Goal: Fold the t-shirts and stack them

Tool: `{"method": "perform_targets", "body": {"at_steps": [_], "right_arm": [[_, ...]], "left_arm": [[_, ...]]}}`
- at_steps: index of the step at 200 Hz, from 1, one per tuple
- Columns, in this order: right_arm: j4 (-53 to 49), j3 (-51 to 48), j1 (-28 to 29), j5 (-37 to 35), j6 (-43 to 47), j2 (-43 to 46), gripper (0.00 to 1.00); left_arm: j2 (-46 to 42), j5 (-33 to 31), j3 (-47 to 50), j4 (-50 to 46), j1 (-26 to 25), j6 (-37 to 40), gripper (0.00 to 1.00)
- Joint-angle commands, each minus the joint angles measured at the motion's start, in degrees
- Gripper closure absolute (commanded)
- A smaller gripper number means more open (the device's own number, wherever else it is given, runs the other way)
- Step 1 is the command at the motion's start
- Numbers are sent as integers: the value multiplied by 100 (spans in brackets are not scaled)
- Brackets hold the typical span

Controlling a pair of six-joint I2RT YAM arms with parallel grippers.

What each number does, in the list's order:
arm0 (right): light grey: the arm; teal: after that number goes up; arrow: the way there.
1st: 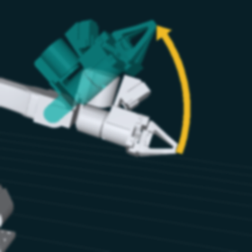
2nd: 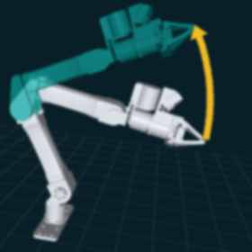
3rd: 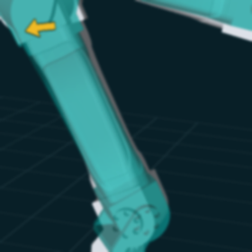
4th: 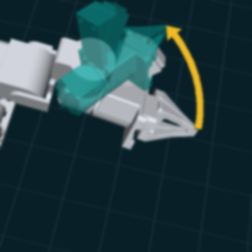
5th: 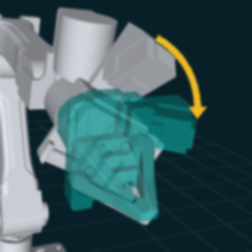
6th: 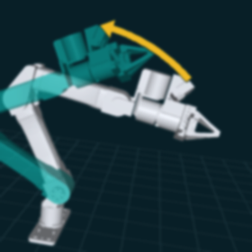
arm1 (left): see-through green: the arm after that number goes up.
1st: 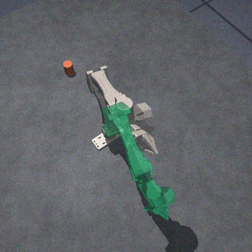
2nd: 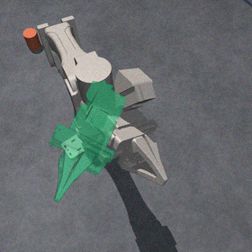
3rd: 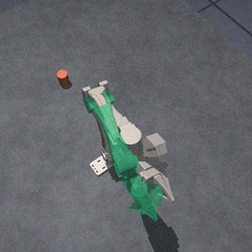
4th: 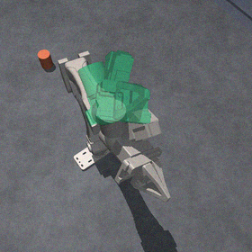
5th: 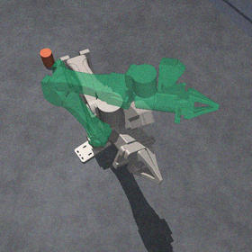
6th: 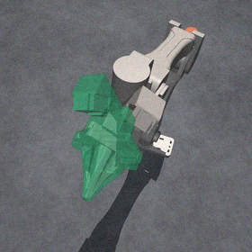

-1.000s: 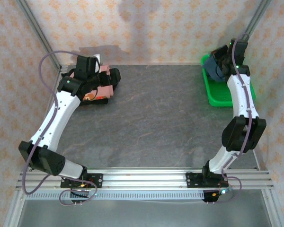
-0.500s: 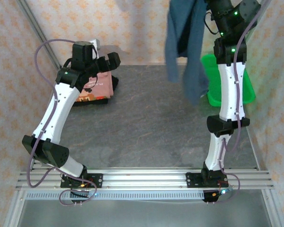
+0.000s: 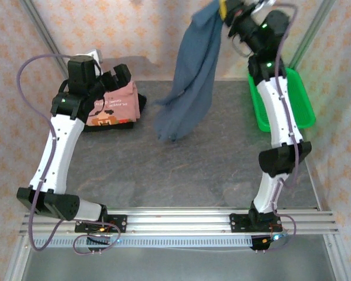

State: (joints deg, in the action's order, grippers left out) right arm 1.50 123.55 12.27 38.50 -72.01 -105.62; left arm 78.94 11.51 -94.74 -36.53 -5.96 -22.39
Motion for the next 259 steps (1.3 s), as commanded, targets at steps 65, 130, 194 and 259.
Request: {"method": "perform_targets", "body": {"at_steps": [65,130,194,259], "right_arm": [[-2584,-5411,-6,-288,2255,2053,100],[-2790,-6193,-716,-1138,2237,2996,100],[-2871,-6285,-883,-1107,2472,2940,100],[-3487,-6811,-1106,-1267,3023,3260,100]], "left_arm": [[-827,463,2120,157,-531,62,0],[121,725,2327,590,-1189,315,1],[1829,1165,1889,853,-1267,-780,27],[2767,1319,1985,2082,-1137,-2640,39]]}}
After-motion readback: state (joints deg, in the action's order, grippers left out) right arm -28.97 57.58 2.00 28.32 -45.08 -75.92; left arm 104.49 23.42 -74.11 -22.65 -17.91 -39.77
